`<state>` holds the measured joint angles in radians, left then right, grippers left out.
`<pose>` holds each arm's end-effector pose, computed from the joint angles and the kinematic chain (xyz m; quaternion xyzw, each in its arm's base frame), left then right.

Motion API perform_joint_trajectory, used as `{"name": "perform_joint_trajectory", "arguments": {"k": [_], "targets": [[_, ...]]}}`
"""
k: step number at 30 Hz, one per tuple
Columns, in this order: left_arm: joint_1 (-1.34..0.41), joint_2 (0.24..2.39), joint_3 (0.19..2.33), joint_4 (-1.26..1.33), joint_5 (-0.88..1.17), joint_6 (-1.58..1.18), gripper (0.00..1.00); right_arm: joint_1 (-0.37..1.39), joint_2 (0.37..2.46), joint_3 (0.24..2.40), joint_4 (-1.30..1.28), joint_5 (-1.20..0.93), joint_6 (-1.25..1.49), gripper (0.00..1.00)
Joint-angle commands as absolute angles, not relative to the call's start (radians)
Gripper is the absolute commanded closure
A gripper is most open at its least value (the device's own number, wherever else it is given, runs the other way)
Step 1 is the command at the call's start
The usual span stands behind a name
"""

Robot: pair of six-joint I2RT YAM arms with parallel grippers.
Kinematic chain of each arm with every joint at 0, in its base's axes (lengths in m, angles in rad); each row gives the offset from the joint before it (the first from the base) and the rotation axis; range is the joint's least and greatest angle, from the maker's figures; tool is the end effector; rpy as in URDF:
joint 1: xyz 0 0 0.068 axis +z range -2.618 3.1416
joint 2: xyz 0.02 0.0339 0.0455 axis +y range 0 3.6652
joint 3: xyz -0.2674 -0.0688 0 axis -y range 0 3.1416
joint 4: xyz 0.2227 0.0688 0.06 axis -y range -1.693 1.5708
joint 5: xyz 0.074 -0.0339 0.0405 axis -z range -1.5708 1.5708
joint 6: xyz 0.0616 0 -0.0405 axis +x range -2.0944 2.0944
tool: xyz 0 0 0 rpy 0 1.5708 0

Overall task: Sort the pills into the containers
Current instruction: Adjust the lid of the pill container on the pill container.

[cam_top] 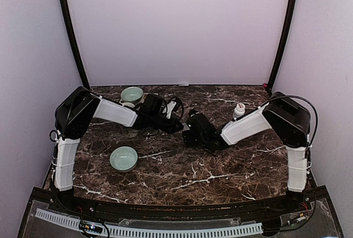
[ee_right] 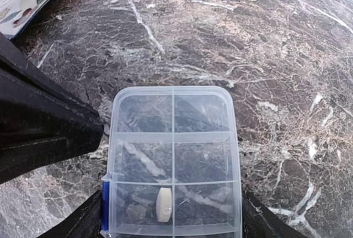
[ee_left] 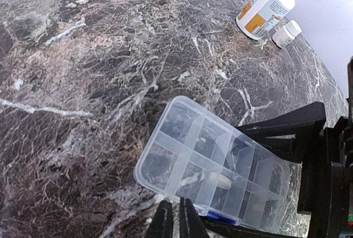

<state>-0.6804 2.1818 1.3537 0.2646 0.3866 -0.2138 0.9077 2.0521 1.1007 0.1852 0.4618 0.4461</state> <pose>0.3577 -0.3194 0.1390 0.2889 0.8148 -0.3565 0.3543 0.2771 0.3102 0.1145 -0.1177 0.8925 0.0746 0.4290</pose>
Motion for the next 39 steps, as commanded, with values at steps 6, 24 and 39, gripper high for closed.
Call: {"name": "perform_joint_trajectory", "arguments": {"k": [6,24,39], "targets": [[-0.676,2.155,1.351,0.235,0.404,-0.214,0.94,0.894,2.100,1.072,0.074,0.373,0.419,0.21],[-0.675,2.155,1.355,0.244,0.402,-0.224,0.93,0.893,2.123,1.097,0.016,0.397,0.441,0.70],[-0.676,2.116,1.349,0.269,0.375,-0.239,0.86,0.862,2.056,1.054,0.076,0.263,0.371,0.07]]}}
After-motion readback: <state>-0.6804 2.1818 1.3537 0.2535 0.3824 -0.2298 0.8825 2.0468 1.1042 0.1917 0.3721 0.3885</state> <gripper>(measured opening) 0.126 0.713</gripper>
